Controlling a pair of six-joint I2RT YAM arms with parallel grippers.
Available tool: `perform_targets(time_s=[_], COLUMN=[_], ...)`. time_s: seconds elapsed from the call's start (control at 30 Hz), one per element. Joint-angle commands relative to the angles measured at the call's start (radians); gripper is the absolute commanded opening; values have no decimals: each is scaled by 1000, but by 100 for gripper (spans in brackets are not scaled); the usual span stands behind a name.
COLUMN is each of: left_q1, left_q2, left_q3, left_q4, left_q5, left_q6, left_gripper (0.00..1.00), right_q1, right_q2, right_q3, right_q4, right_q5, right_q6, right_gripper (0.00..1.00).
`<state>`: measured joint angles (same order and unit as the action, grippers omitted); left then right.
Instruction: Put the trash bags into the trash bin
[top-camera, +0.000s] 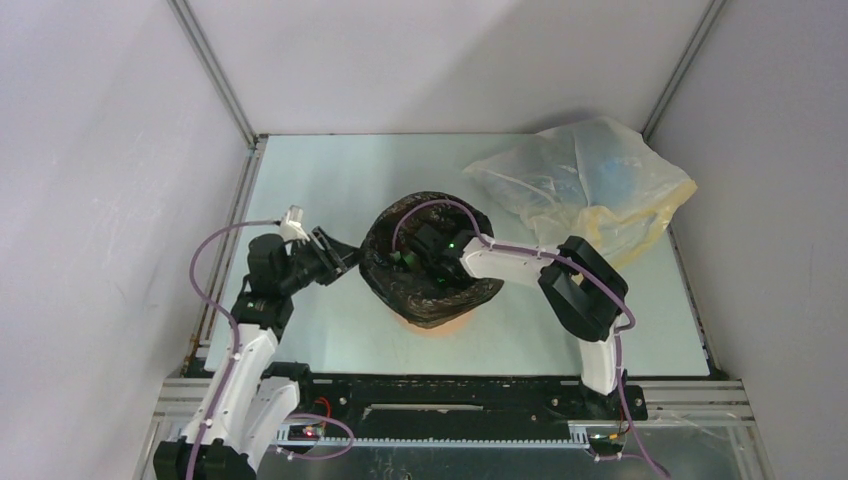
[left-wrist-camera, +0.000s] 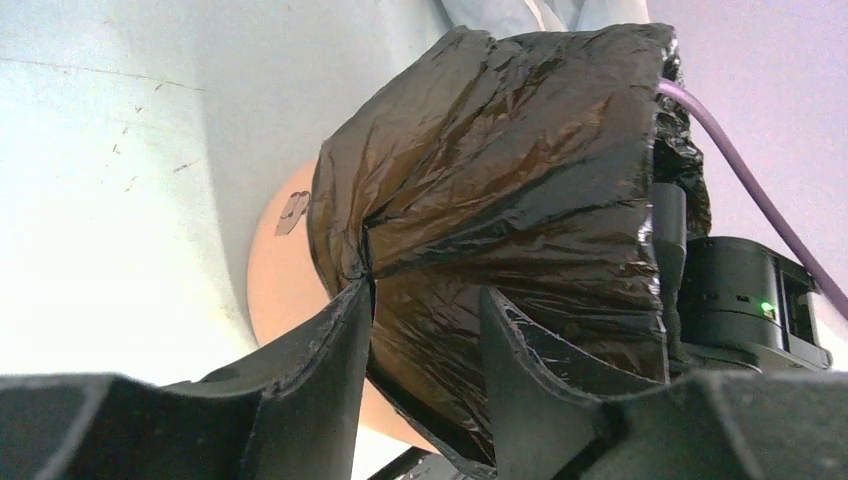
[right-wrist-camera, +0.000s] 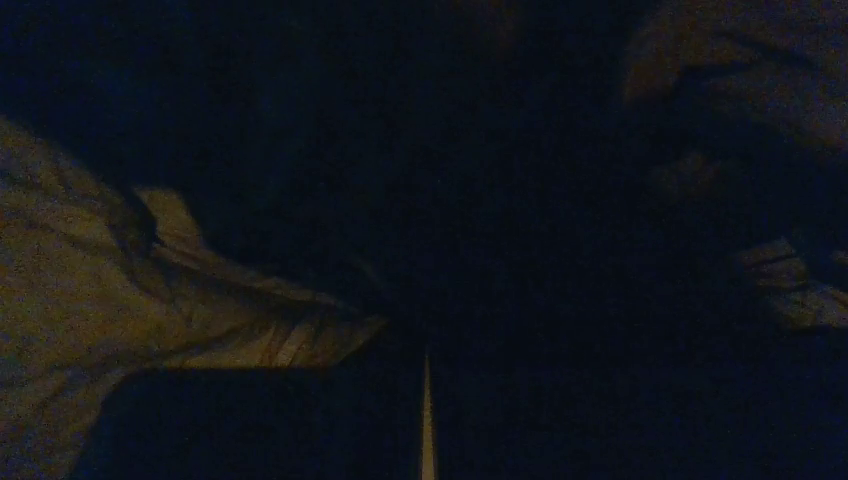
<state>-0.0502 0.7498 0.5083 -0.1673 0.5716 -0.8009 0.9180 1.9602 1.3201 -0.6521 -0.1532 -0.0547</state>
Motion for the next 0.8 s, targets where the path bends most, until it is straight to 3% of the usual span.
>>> perform_targets(time_s=[0.0, 0.43, 0.67, 0.77], left_q1=[1, 0, 1, 0], left_q2=[-40, -64, -71, -71], left_q3=[70, 127, 145, 145], left_q4=[-51, -127, -148, -150], left_q5=[0, -28, -34, -34], left_q6=[42, 72, 84, 85], left_gripper=[51, 52, 52, 53], right_q1=[-2, 45, -45, -74], right_q2=[61, -159, -160, -133], right_q3=[-36, -38, -19, 7], right_q4=[58, 7, -12, -39], right_q5=[34, 153, 73, 113], right_q6=[12, 29, 49, 50], right_gripper=[0, 0, 0, 0])
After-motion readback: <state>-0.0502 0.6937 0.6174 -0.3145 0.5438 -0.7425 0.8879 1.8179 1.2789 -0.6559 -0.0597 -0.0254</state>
